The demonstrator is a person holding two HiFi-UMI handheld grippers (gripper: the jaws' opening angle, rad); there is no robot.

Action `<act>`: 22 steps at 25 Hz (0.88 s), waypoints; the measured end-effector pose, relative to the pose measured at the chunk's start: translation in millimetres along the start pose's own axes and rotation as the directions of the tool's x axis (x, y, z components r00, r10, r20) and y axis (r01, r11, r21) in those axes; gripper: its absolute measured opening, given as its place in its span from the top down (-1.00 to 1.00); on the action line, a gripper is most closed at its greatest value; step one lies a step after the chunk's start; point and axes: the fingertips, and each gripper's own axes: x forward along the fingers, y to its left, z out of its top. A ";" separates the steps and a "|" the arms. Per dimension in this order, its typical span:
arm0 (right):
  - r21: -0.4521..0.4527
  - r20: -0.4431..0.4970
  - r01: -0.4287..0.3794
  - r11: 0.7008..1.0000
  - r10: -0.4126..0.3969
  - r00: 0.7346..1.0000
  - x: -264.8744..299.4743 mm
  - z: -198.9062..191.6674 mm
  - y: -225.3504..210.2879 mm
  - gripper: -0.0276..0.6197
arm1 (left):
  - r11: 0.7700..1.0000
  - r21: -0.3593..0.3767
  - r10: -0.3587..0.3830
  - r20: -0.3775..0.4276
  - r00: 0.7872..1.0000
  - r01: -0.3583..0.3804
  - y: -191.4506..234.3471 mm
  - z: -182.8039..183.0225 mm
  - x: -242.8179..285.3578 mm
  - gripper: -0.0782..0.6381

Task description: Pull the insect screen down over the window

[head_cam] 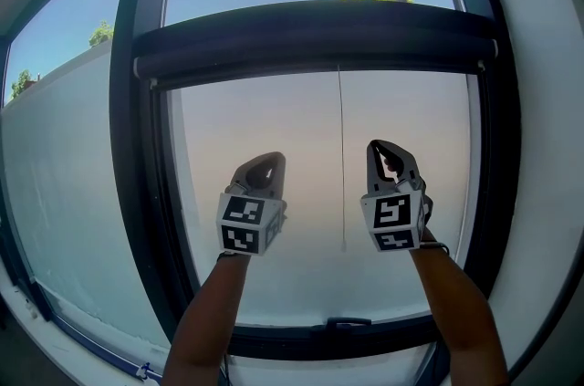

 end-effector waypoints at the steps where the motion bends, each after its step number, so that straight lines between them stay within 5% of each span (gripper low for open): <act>1: -0.029 0.008 0.008 1.000 -0.007 1.000 3.2 4.1 -3.6 0.91 | 0.999 0.035 0.001 -0.004 1.000 -0.001 1.6 5.1 3.5 0.80; 7: -0.214 0.017 0.009 0.977 -0.005 1.000 27.0 18.7 -13.2 0.91 | 0.965 0.261 0.054 -0.059 0.997 -0.036 19.8 26.8 32.1 0.80; 11: -0.386 0.032 0.011 0.922 0.002 0.999 43.1 31.5 -16.5 0.90 | 0.919 0.390 0.094 -0.102 0.990 -0.047 36.9 35.4 49.3 0.80; 13: -0.449 0.033 0.008 0.894 0.008 0.999 50.3 37.1 -19.6 0.90 | 0.875 0.482 0.122 -0.116 0.986 -0.052 42.5 40.6 53.5 0.80; 18: -0.562 0.021 0.004 0.827 0.010 1.000 65.4 48.8 -30.3 0.90 | 0.701 0.709 0.213 -0.103 0.972 -0.079 49.0 63.1 60.2 0.80; 22: -0.641 0.017 0.003 0.767 0.011 1.000 75.4 51.9 -33.4 0.78 | 0.614 0.786 0.263 -0.113 0.958 -0.075 60.3 70.5 69.2 0.80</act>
